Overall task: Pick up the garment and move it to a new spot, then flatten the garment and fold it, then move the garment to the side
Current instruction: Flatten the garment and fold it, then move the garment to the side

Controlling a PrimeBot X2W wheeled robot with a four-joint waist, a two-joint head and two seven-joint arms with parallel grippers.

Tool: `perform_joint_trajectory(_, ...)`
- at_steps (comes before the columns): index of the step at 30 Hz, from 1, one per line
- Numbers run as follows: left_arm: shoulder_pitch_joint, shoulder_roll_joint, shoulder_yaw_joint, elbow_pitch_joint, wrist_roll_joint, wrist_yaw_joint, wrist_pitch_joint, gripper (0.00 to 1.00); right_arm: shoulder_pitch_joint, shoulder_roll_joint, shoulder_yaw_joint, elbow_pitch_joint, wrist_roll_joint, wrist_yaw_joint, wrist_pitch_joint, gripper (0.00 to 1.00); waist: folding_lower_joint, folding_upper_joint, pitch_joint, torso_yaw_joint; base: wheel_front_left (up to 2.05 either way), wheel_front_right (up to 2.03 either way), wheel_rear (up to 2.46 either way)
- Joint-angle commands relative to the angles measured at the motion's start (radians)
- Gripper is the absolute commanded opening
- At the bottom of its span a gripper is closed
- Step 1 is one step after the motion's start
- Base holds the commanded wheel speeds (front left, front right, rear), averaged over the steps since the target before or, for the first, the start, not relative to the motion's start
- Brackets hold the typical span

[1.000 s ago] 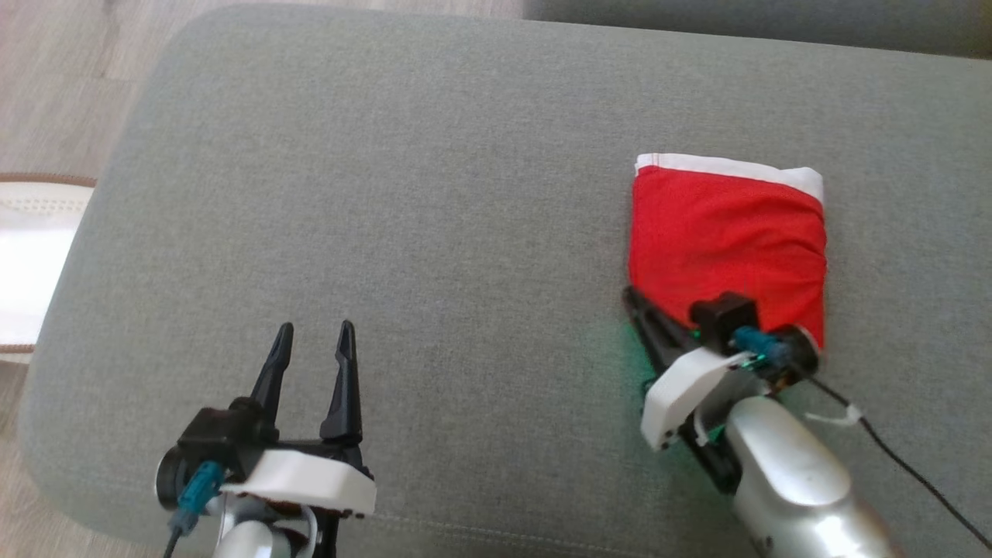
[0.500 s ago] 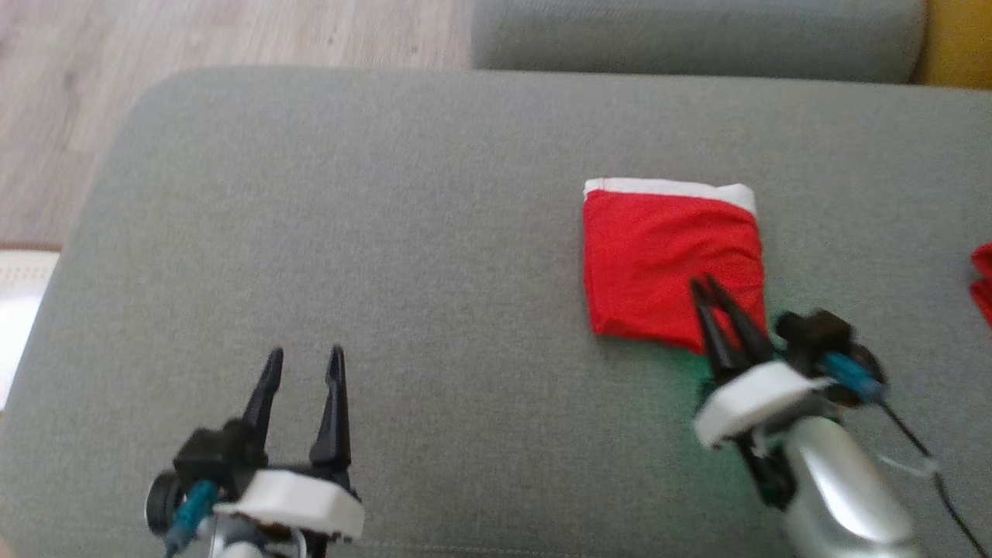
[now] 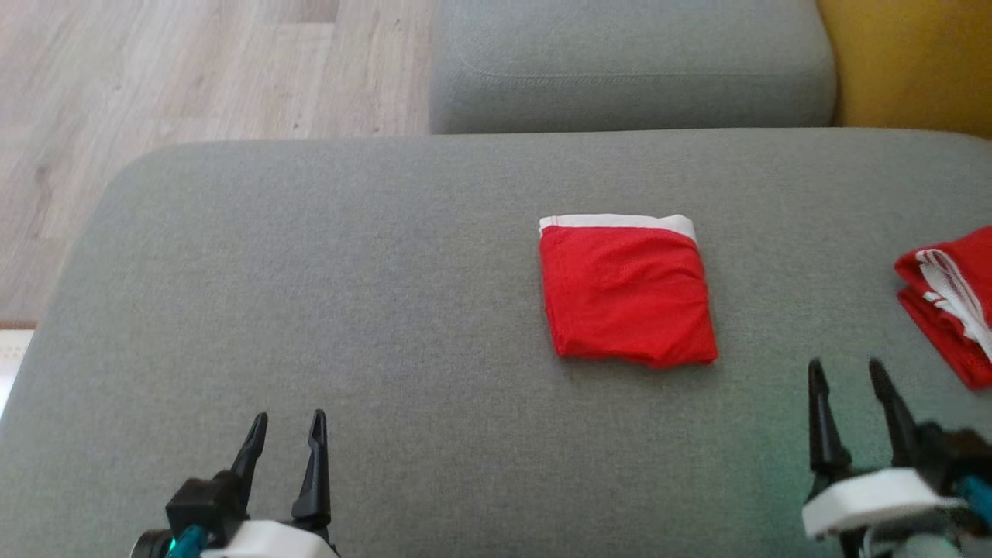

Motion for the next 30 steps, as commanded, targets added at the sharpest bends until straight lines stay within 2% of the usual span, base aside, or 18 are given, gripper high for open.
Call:
perform_joint_trajectory(1,-0.012,-0.002,0.046,-0.027,0.004,0.0,-0.006,1.0,-0.011,-0.005,0.029,-0.038,-0.008,-0.001,-0.012,1.0,0.0,0.0,-0.009,-0.007,0.0,0.0,0.0)
perform_joint_trajectory(26,0.018,-0.002,0.056,-0.038,0.008,-0.004,-0.006,1.0,-0.004,0.018,0.054,0.008,0.012,-0.001,-0.012,1.0,0.0,0.0,-0.02,0.014,0.0,0.0,0.0)
perform_joint_trajectory(30,0.015,-0.002,0.05,-0.046,0.004,-0.001,-0.006,1.0,-0.029,0.017,0.072,0.014,0.059,-0.001,0.012,1.0,0.0,0.0,-0.011,0.016,0.0,0.0,0.0)
